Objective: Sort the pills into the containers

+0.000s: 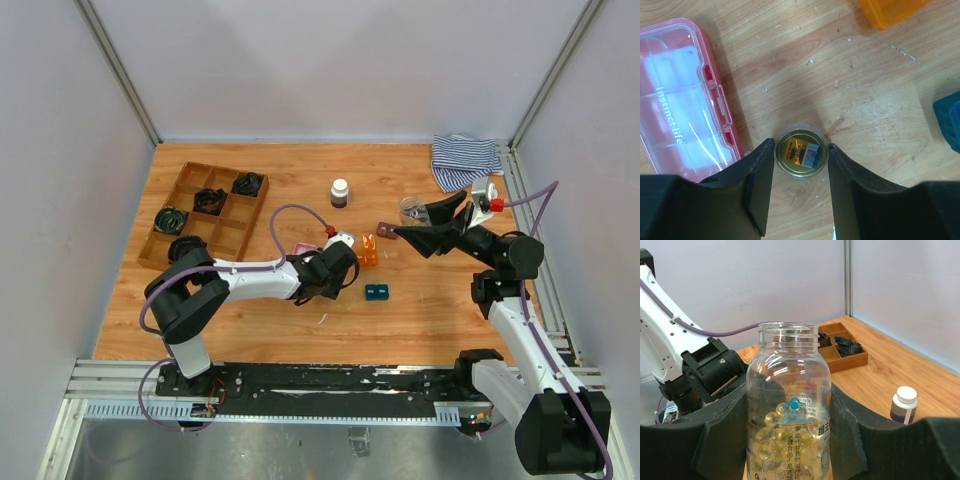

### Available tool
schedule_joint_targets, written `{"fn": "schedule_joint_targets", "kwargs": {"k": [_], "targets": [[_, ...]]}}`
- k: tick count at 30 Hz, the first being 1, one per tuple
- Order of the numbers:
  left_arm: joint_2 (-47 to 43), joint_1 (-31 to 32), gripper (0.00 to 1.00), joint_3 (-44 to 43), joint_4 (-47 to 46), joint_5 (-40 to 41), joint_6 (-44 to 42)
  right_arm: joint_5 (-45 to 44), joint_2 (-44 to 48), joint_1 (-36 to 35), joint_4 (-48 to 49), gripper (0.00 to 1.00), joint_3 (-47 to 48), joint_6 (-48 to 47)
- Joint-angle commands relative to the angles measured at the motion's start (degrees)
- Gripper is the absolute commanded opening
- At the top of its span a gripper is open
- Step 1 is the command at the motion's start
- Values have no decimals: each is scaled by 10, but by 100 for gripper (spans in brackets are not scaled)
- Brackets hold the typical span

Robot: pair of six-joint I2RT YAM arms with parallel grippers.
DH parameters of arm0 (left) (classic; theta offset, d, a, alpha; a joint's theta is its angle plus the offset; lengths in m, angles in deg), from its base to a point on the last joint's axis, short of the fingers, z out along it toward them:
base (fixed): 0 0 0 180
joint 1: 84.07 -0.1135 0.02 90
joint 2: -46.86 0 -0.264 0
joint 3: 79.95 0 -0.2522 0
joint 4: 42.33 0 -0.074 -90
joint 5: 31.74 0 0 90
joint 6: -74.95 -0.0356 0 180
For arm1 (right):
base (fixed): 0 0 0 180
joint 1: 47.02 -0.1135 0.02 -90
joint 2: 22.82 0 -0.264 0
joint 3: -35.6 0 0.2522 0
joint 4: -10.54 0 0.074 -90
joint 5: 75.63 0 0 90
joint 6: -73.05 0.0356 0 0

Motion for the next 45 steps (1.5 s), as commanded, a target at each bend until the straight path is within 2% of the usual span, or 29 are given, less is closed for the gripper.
{"fn": "schedule_joint_targets", "kwargs": {"k": [1, 5, 10, 17, 21, 24, 28, 31, 39, 45], "targets": [[6, -1, 42, 0, 5, -5, 2, -9, 5, 10, 35, 1, -8, 7], [-13, -1, 28, 1, 5, -8, 4, -9, 5, 10, 36, 1, -8, 7], [-76, -1, 24, 27, -35, -56, 6, -7, 5, 10, 32, 1, -8, 2], [-253, -20, 23, 153, -205, -206, 33, 17, 2, 12, -8, 1, 0, -31], [-361, -82, 22, 233, -338, -341, 92, 52, 1, 10, -89, 1, 23, -89], [-412, -135, 21, 254, -422, -436, 155, 67, 2, 10, -150, 1, 40, -130], [-410, -167, 21, 221, -482, -533, 213, 91, 5, 3, -204, 1, 59, -179], [-383, -171, 21, 177, -494, -566, 237, 99, 10, -6, -257, 1, 75, -219], [-301, -171, 21, 75, -439, -573, 233, 90, 17, -50, -346, 1, 90, -305], [-260, -171, 21, 46, -430, -587, 234, 74, 18, -91, -435, 1, 109, -390]]}}
